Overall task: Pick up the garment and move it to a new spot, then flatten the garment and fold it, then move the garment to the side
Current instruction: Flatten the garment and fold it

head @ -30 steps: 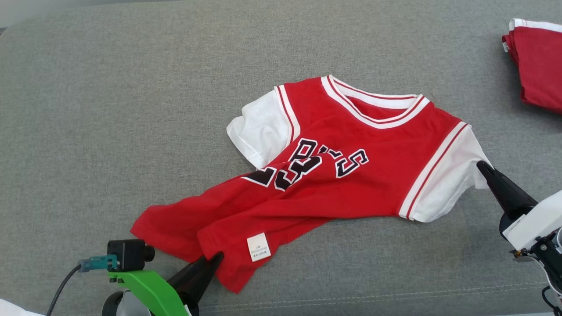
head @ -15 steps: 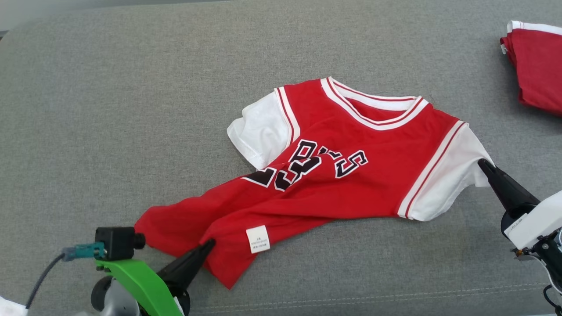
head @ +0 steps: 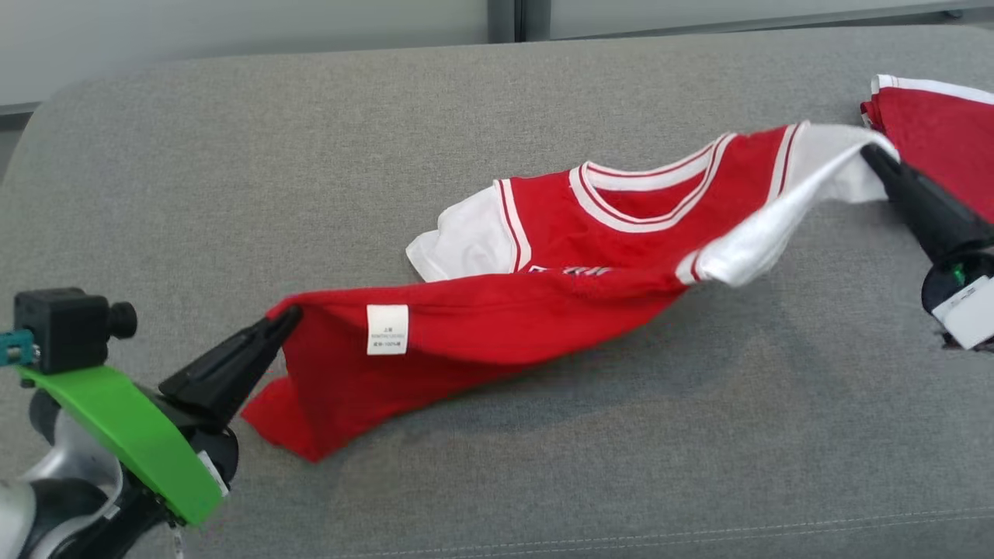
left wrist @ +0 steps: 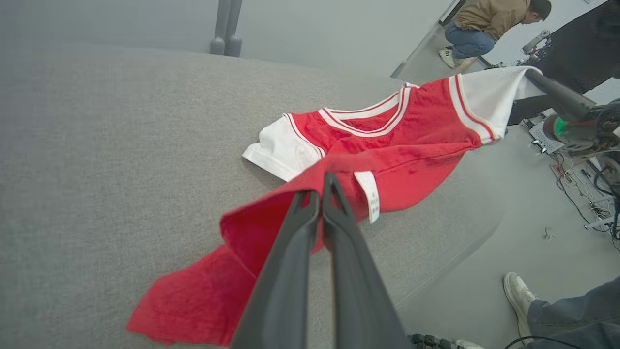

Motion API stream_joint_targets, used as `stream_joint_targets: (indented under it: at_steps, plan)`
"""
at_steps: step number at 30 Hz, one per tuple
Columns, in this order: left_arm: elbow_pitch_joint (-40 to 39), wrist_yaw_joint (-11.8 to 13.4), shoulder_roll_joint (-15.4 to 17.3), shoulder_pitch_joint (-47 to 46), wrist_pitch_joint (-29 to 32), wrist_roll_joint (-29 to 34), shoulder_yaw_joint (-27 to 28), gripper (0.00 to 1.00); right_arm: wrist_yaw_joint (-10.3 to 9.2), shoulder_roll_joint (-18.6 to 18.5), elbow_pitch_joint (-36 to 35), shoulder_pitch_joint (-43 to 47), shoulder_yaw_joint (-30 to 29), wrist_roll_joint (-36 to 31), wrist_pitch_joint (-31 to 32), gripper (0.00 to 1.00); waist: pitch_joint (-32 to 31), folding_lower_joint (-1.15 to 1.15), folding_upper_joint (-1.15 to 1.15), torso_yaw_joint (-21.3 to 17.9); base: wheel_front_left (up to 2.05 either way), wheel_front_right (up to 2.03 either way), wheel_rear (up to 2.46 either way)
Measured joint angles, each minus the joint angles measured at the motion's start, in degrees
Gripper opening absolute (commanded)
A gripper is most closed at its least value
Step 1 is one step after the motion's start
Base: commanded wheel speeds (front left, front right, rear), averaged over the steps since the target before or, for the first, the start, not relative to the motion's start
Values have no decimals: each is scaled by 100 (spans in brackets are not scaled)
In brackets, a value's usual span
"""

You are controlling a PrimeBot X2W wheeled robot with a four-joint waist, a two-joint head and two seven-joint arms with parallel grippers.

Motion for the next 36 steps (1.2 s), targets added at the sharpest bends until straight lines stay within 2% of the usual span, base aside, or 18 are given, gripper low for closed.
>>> stream_joint_targets:
  at_steps: [9, 13, 17, 20, 24, 27, 30, 34, 35, 36]
  plan:
    - [-1205, 13, 583, -540, 459, -458, 661, 0, 243, 156, -1181, -531, -558, 1150, 8, 0, -419, 0, 0, -206, 0, 0, 0]
    - [-1594, 168, 725, -548, 606, -731, 935, 0, 249, 207, -1709, -532, -734, 1557, 9, 0, -563, 0, 0, -325, 0, 0, 0]
    - [-2009, 468, 924, -585, 783, -1065, 1414, 0, 230, 185, -2453, -531, -1011, 1953, 75, 0, -727, 0, 0, -526, 0, 0, 0]
    - [-2296, 638, 1050, -645, 966, -1407, 1729, 0, 59, 163, -2939, -531, -1251, 2332, 153, 0, -820, 0, 0, -692, 0, 0, 0]
    - [-2502, 775, 1099, -645, 1207, -1816, 2004, 0, -356, 105, -3295, -446, -1668, 2686, 219, 0, -851, 0, 0, -895, 0, 0, 0]
    - [-2319, 810, 1225, -640, 1388, -1920, 2193, 0, -690, 123, -3120, -276, -1851, 2872, 268, 0, -742, 0, 0, -971, 0, 0, 0]
    - [-1683, 810, 1263, -638, 1549, -2076, 2165, 0, -786, 232, -2430, -241, -1746, 2938, 292, 0, -575, 0, 0, -1012, 0, 0, 0]
    - [-589, 811, 1422, -647, 1868, -2039, 1622, 0, -860, 586, -1340, -354, -716, 3000, 454, 0, -284, 0, 0, -997, 0, 0, 0]
    - [-137, 811, 1410, -730, 1991, -1930, 1196, 0, -886, 776, -761, -638, -227, 2817, 471, 0, -124, 0, 0, -965, 0, 0, 0]
    - [69, 811, 1381, -870, 2002, -1804, 999, 0, -888, 858, -463, -879, -71, 2664, 459, 0, -45, 0, 0, -946, 0, 0, 0]
